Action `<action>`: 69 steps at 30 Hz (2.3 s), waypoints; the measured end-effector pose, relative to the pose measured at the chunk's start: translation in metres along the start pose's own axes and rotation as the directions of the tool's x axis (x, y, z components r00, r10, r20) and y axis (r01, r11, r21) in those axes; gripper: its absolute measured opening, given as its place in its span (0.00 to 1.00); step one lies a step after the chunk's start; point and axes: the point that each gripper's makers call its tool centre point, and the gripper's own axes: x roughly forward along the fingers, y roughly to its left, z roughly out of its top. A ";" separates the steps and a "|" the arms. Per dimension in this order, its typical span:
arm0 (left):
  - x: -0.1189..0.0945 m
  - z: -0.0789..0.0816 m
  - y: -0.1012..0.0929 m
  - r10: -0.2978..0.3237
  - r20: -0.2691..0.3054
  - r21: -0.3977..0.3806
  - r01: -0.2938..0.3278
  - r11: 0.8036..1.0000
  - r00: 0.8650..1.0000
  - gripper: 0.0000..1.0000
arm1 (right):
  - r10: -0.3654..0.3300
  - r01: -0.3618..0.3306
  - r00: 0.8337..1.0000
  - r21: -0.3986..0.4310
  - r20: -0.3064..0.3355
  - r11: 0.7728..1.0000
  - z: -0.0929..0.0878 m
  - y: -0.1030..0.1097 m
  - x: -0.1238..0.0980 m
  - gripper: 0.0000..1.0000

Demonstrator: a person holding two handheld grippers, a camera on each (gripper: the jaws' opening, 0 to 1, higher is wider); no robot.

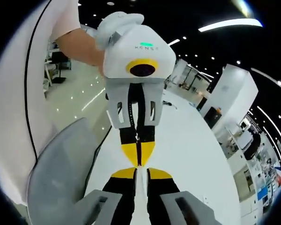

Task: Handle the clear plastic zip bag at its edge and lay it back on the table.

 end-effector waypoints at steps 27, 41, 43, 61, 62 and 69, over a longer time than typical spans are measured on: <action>0.002 0.003 0.000 -0.001 -0.007 0.028 0.001 1.000 1.000 0.00 | 0.010 -0.010 1.000 0.009 -0.017 1.000 -0.004 0.003 0.008 0.01; 0.003 0.005 -0.004 -0.011 -0.009 0.034 0.011 0.999 1.000 0.00 | 0.019 -0.019 0.999 -0.006 -0.029 1.000 -0.005 0.006 0.008 0.00; 0.003 0.005 -0.004 -0.012 -0.009 0.036 0.012 0.999 1.000 0.00 | 0.018 -0.018 0.999 -0.006 -0.031 1.000 -0.004 0.006 0.008 0.00; 0.004 0.003 -0.009 -0.021 -0.010 0.049 0.021 0.999 1.000 0.00 | 0.027 -0.030 0.998 -0.040 -0.062 0.999 -0.007 0.011 0.008 0.00; 0.004 0.003 -0.009 -0.022 -0.009 0.050 0.022 0.999 1.000 0.00 | 0.028 -0.030 0.998 -0.039 -0.062 0.999 -0.007 0.011 0.008 0.00; 0.003 0.003 -0.008 -0.018 0.004 0.054 0.018 0.998 1.000 0.00 | 0.022 -0.024 0.998 -0.035 -0.061 0.999 -0.008 0.011 0.006 0.00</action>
